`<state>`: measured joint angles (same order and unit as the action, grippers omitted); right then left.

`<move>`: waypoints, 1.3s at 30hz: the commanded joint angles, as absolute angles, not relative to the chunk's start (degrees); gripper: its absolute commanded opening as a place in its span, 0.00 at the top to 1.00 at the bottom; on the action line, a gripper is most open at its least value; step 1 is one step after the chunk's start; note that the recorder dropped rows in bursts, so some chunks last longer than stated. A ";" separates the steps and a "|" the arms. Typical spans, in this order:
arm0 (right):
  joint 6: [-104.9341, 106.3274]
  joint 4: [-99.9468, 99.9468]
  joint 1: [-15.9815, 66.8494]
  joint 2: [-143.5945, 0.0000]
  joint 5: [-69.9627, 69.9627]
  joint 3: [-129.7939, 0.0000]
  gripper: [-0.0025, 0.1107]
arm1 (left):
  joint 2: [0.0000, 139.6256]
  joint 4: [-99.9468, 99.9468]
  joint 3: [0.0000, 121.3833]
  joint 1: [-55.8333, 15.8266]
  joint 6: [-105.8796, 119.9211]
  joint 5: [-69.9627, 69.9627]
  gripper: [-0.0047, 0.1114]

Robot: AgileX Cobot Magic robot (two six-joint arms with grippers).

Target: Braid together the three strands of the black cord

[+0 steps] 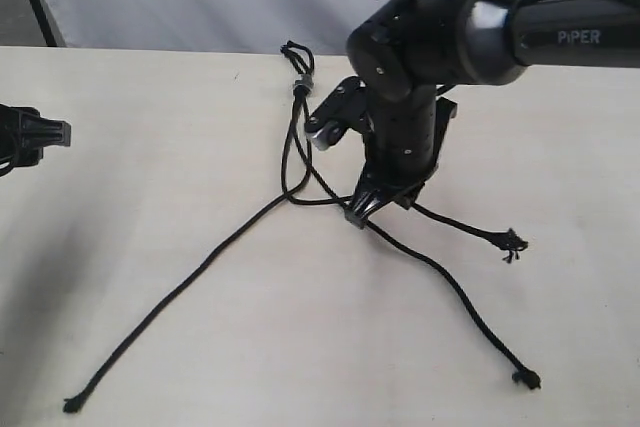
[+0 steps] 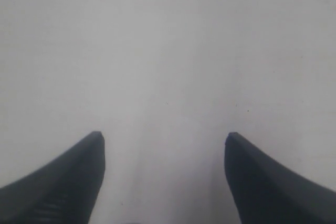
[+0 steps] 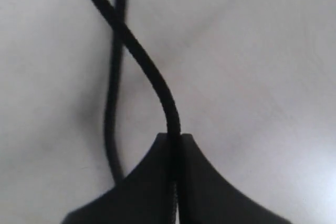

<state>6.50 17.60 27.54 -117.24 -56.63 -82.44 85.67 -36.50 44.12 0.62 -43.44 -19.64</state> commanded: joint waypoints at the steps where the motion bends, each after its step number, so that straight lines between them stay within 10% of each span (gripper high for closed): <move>1: 8.20 13.56 23.66 -120.21 -56.73 -82.49 0.98 | 85.22 -35.51 43.73 0.73 -41.95 -20.13 0.42; 20: 26.72 4.45 38.25 -114.07 -69.36 -74.55 0.98 | 85.22 -35.14 43.73 0.73 -40.99 -20.98 0.42; 39: 11.06 10.62 20.96 -106.33 -44.78 -68.14 0.98 | 85.22 -29.28 43.73 -4.86 -34.86 -20.85 0.42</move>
<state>13.17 10.27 22.77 -105.51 -52.18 -70.29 85.67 -30.40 44.12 -2.73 -35.28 -20.69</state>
